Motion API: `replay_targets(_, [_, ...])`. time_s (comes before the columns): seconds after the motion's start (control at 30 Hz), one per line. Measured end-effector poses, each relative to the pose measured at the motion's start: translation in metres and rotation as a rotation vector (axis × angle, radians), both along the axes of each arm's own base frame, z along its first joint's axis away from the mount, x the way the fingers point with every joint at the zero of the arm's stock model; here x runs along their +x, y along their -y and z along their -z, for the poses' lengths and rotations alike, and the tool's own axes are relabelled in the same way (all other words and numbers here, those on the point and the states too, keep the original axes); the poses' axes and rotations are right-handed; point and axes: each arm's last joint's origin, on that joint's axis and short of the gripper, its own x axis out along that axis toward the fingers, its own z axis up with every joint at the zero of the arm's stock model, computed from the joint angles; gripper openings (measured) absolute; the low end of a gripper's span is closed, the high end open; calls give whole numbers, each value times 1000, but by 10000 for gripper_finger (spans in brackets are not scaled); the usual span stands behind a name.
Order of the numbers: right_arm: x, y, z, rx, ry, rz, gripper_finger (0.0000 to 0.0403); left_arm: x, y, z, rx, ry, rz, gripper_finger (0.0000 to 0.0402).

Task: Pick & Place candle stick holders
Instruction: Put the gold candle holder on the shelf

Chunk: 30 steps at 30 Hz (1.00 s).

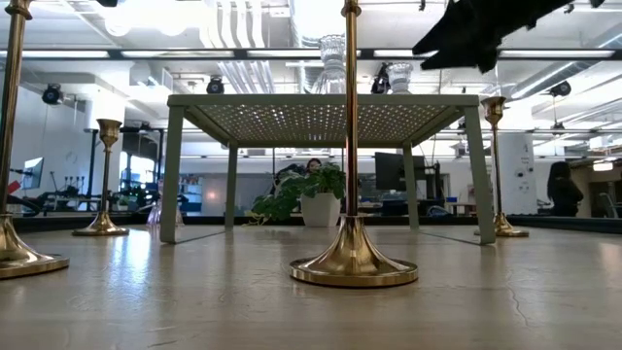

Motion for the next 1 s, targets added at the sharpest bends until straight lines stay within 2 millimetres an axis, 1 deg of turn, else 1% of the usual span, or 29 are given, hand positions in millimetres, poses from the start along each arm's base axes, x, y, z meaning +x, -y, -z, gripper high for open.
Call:
replay_targets(0.17, [-15, 0, -29, -23, 41, -47, 254, 0, 0, 0, 0, 0, 0, 45])
replay_targets(0.37, [-27, -7, -64, 2, 152, -296, 245, 0, 0, 0, 0, 0, 0, 45])
replay_targets(0.5, [-33, -12, -83, 39, 171, -458, 234, 0, 0, 0, 0, 0, 0, 45])
replay_targets(0.63, [-40, -20, -99, 54, 155, -538, 222, 0, 0, 0, 0, 0, 0, 45])
replay_targets(0.77, [-43, -35, -103, 109, 116, -624, 207, 0, 0, 0, 0, 0, 0, 45])
replay_targets(0.87, [-42, -48, -99, 143, 85, -696, 191, 0, 0, 0, 0, 0, 0, 45])
replay_targets(1.0, [-43, -63, -88, 175, 45, -706, 169, 0, 0, 0, 0, 0, 0, 45])
